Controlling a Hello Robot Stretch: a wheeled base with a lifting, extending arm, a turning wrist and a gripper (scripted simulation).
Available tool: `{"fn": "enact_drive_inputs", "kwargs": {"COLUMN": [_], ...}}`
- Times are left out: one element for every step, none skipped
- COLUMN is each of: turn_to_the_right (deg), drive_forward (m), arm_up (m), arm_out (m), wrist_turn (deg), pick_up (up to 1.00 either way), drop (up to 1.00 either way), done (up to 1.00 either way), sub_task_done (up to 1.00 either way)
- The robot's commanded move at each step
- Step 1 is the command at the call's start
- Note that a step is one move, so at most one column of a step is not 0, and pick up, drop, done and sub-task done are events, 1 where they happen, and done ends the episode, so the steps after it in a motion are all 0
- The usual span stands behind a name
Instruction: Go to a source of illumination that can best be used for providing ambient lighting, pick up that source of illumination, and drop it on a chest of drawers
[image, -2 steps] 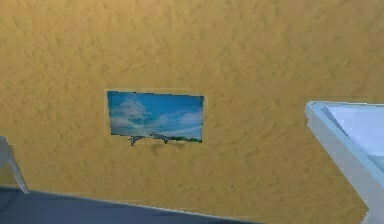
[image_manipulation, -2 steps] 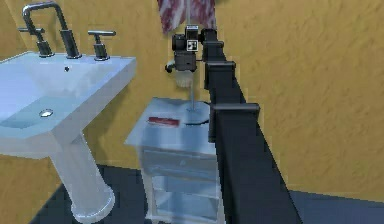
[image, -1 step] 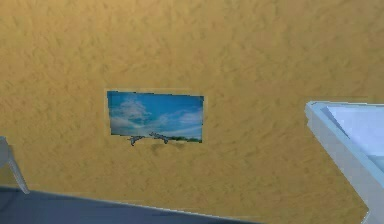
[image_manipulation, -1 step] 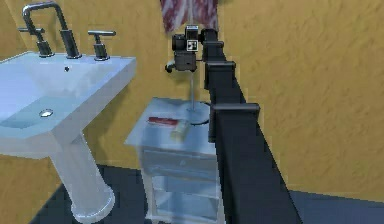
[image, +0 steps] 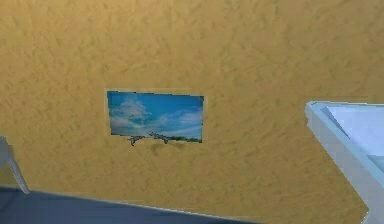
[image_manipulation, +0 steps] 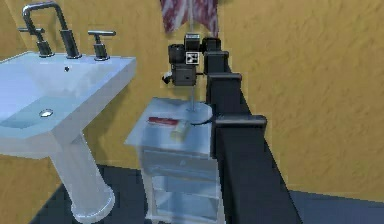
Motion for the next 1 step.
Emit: {"fn": "enact_drive_inputs", "kwargs": {"turn_to_the_right": [0.0], "drive_forward": [0.00], "arm_up": [0.00], "arm_out": [0.00], "wrist_turn": [0.0], "pick_up": [0.00], "drop": [0.00], "done": [1.00], "sub_task_done": [0.00]}}
